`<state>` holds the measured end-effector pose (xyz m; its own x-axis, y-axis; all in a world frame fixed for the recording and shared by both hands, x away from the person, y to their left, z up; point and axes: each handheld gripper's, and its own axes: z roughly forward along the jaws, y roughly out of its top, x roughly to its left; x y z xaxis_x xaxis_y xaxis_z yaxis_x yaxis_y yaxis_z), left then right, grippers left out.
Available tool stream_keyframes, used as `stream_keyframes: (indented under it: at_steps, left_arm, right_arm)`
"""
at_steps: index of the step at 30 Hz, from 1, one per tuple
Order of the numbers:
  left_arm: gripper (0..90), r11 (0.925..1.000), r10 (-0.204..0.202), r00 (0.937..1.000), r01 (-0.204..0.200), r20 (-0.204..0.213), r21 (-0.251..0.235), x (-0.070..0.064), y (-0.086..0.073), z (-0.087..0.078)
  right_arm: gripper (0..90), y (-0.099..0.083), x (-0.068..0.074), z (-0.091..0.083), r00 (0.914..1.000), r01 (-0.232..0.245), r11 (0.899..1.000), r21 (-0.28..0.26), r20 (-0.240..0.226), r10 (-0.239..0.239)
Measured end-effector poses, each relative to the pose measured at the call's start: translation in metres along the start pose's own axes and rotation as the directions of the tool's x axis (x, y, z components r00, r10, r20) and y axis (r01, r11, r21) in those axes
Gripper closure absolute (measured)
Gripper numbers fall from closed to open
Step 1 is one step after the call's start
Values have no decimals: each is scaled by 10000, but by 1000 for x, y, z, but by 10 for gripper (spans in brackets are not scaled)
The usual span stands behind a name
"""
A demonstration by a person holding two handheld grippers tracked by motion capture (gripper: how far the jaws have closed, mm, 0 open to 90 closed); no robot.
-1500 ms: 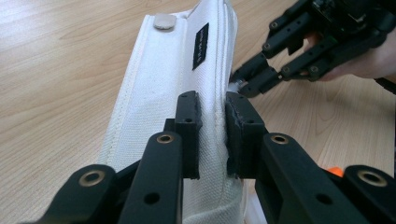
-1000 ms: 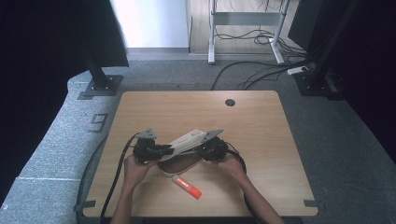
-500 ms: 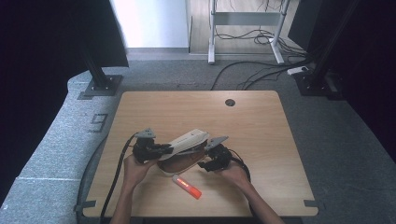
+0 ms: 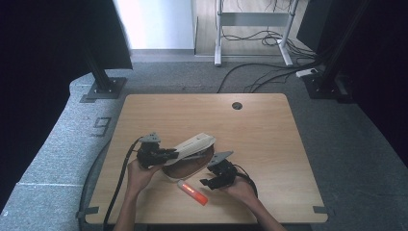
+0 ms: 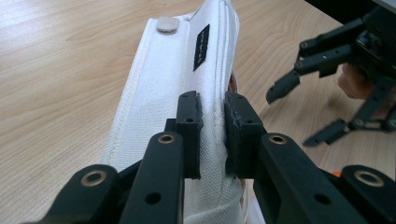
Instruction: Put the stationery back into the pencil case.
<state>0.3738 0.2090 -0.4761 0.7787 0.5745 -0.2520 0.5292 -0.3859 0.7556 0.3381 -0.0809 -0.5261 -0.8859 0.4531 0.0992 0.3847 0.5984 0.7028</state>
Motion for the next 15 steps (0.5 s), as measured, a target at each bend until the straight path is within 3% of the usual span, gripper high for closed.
stream_keyframes:
  at_steps: [15]
  left_arm:
    - [769,10000,39,10000,-39,2,28,-1,0,0]
  right_arm:
    - [349,3,30,14,9958,335,9994,74,-851,-328]
